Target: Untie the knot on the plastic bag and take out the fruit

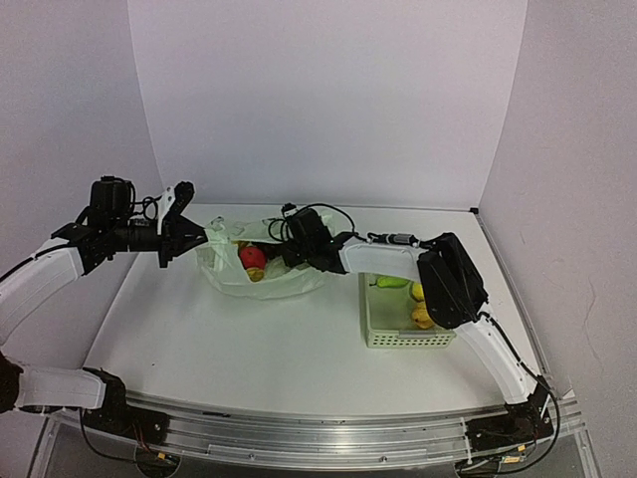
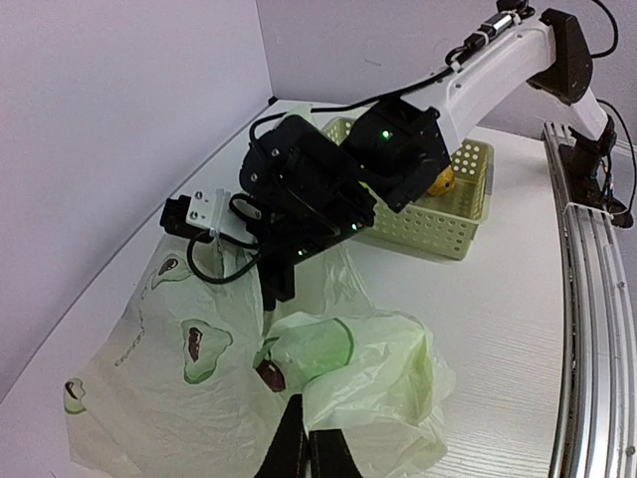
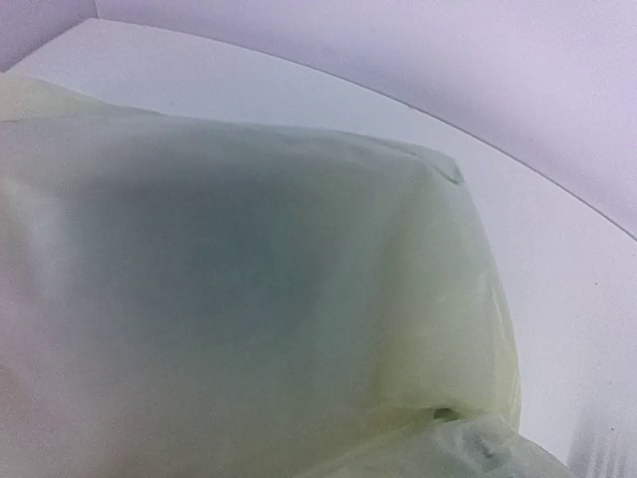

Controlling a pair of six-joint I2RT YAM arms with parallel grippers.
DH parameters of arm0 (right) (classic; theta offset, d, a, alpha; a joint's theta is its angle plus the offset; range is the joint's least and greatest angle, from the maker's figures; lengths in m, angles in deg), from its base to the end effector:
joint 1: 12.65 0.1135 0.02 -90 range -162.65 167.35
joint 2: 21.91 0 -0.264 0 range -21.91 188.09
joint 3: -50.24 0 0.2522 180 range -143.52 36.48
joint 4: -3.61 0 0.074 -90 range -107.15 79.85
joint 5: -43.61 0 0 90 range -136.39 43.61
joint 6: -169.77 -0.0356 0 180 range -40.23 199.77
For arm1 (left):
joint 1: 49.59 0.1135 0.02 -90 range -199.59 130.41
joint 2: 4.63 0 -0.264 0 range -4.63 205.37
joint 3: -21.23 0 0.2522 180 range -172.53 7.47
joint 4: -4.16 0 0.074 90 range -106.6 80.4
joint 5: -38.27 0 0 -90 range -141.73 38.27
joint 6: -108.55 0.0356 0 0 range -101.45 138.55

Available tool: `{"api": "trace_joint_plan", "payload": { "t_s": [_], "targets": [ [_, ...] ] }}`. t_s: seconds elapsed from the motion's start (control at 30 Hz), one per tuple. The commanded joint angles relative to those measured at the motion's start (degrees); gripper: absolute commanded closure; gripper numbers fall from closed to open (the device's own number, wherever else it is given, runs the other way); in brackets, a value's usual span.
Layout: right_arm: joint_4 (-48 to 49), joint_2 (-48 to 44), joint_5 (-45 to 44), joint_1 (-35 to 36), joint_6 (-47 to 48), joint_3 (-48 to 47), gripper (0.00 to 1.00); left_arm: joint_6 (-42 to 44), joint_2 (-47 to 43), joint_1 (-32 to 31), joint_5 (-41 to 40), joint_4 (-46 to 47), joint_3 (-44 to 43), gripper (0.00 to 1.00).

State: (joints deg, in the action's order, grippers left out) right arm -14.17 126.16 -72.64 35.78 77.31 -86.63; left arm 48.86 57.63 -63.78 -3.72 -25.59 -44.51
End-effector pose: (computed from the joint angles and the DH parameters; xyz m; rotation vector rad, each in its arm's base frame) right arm 0.3994 0.4266 0.1528 -0.5287 1.9510 0.0854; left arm 0.2229 -0.0836 0.3192 1.1779 1.5227 -0.6564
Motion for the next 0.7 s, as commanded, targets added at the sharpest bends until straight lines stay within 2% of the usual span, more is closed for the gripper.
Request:
{"api": "trace_joint_plan", "payload": {
  "t_s": [0.0, 0.3, 0.4, 0.5, 0.67],
  "targets": [
    [-3.75, -1.58, -1.74, -2.95, -4.01, 0.45, 0.34, 4.68, 0.99, 0.16, 0.21, 1.77, 2.37, 1.00],
    [-8.51, 4.14, 3.43, -5.81, -11.38, -6.98, 0.31, 7.82, 2.03, 0.21, 1.34, 3.93, 4.95, 1.00],
    [-11.56, 6.65, 1.51, -6.17, -13.06, -10.77, 0.31, 8.72, 1.99, 0.20, 1.68, 4.28, 5.59, 1.00],
    [-19.39, 10.09, -2.09, -6.26, -15.60, -16.94, 0.29, 9.07, 1.74, 0.20, 1.67, 4.35, 5.84, 1.00],
    [-25.11, 8.78, -5.31, -6.21, -20.51, -14.97, 0.23, 8.79, 1.76, 0.20, 1.70, 4.15, 5.70, 1.00]
  ]
}}
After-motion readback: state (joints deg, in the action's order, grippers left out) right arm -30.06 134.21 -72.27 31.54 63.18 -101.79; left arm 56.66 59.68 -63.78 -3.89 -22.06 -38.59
